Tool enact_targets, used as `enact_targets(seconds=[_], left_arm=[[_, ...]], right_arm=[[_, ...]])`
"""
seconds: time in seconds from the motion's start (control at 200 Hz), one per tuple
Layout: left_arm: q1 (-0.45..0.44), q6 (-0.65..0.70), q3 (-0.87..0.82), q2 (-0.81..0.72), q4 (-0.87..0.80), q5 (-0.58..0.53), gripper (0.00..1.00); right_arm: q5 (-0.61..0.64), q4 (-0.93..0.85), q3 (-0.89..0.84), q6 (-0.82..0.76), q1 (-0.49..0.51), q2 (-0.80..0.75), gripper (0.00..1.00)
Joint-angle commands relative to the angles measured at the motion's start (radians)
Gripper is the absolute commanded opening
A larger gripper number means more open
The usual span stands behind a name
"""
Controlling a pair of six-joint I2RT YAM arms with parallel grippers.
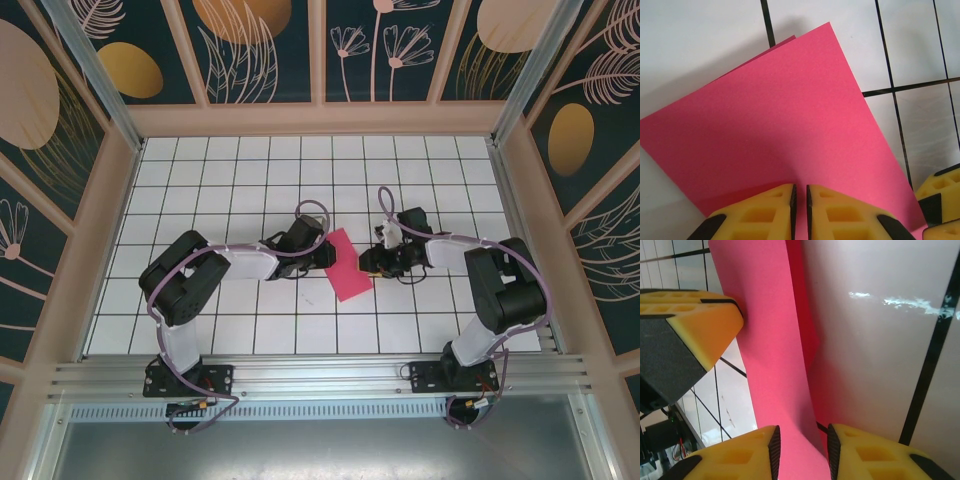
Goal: Fold a paper plane with a square sheet of paper (pick it up from the middle)
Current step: Third fold the triangle at the center of the table.
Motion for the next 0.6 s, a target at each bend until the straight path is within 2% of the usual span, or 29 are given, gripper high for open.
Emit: enact_targets(seconds=[0.0, 0.11, 0.375, 0.595], left_arm=[[0.004, 0.035, 0.025, 0.001, -0.020, 0.009, 0.18], [0.004, 0.037, 0.021, -0.029, -0.025, 0.006, 0.22], [0.001, 0.036, -0.073, -0.156, 0.006, 0.011, 0.32], [-0.114, 0.117, -0.114, -0.233, -0.042, -0.108, 0.40]], right_arm=[[-0.024, 0.022, -0.025, 0.019, 0.003, -0.041, 0.24], [-0.023, 0.047, -0.045, 0.060, 0.004, -0.056, 0.14], [0.029, 0.141, -0.097, 0.225, 0.042, -0.104, 0.05], [0.113, 0.225, -0.121, 0.413, 0.112, -0.139, 0.02]])
